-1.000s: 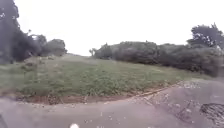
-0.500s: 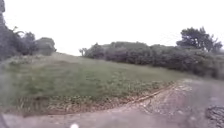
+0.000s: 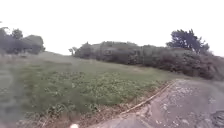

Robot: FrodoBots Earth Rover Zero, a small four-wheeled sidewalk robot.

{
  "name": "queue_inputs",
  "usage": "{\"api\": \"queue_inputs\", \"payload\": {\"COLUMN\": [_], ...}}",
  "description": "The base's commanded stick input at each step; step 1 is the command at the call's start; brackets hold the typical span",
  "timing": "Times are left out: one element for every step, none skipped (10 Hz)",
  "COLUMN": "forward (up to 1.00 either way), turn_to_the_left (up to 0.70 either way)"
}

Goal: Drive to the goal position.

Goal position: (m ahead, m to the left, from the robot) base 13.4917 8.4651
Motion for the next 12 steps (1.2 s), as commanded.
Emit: {"api": "queue_inputs", "payload": {"forward": [0.0,0.0,0.0,0.0,0.0,0.0,0.0,0.0,0.0,0.0,0.0,0.0], "turn_to_the_left": [-0.7,-0.7,-0.7,-0.7,-0.7,-0.7,-0.7,-0.7,-0.7,-0.7,-0.7,-0.7]}}
